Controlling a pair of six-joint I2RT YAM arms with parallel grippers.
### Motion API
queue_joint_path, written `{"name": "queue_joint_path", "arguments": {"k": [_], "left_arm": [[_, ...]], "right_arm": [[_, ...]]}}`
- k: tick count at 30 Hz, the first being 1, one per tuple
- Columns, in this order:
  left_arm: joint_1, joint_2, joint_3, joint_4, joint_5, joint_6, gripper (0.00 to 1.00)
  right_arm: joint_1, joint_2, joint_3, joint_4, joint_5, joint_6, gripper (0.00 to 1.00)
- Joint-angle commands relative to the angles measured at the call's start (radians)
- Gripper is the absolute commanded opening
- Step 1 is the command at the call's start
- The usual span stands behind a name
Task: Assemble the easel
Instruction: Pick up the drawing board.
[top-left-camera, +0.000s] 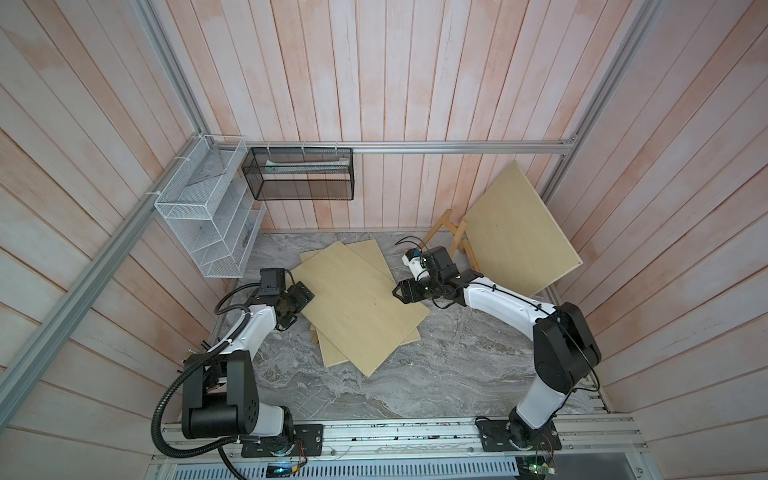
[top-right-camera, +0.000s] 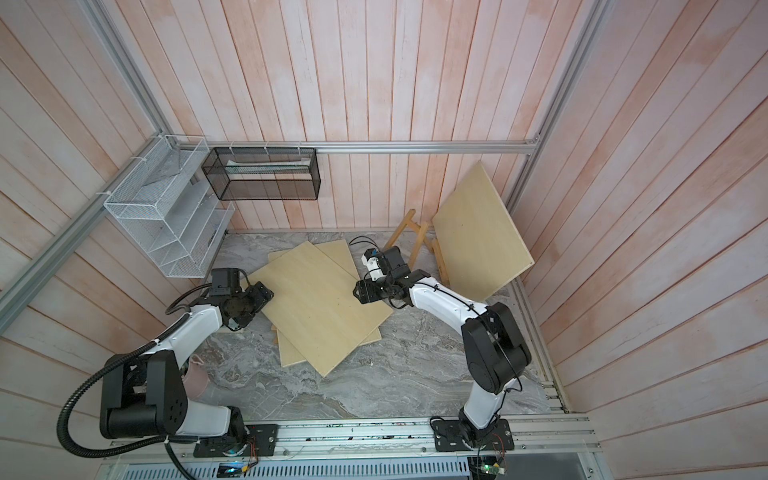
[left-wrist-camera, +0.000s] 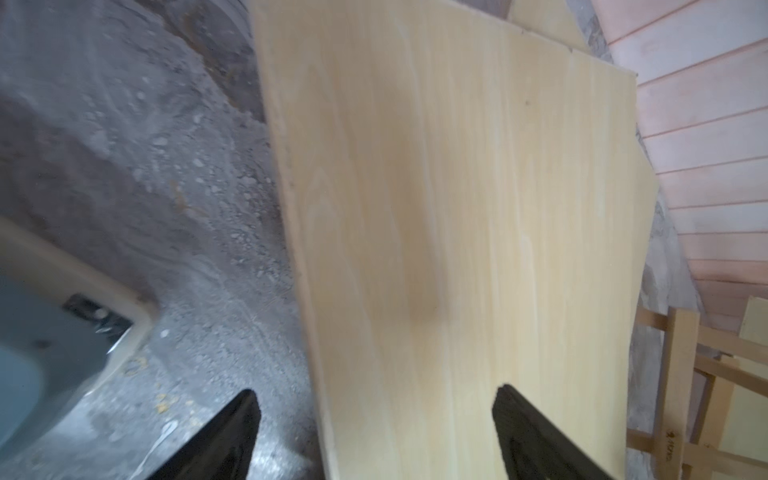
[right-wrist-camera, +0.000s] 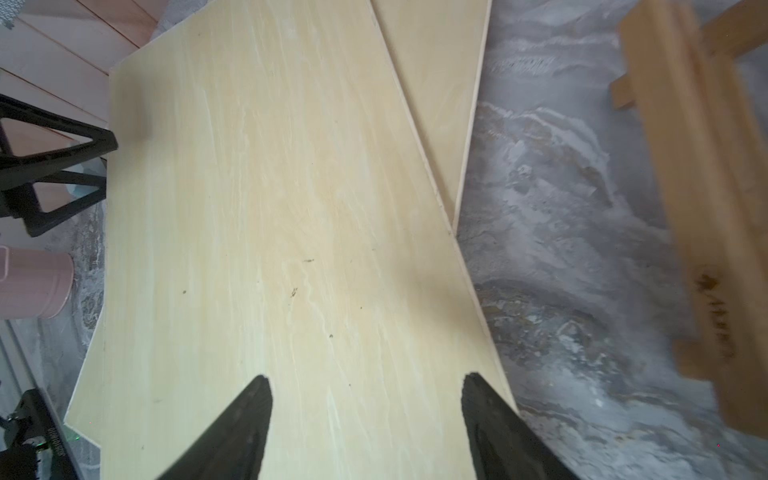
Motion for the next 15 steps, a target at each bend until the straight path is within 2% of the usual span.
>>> {"name": "queue_joint_path", "arguments": {"k": [1, 4, 9, 15], "left_arm": [[0.005, 0.018, -0.041, 0.164, 0.066, 0.053, 0.91], [0.006, 0.019, -0.084, 0.25, 0.087, 0.042, 0.9], [0.008, 0.001, -0.149, 0.358, 0.128, 0.026, 0.82], [0.01, -0.008, -0.19, 0.42, 0.125, 0.024, 0.72]], "right_arm": [[-0.023, 0.012, -0.02, 0.135, -0.096, 0.036, 0.74], [-0.042, 0.03, -0.059, 0.16, -0.087, 0.028, 0.73], [-0.068, 0.051, -0.117, 0.184, -0.102, 0.031, 0.72], [-0.07, 0.05, -0.154, 0.187, -0.093, 0.035, 0.72]]}}
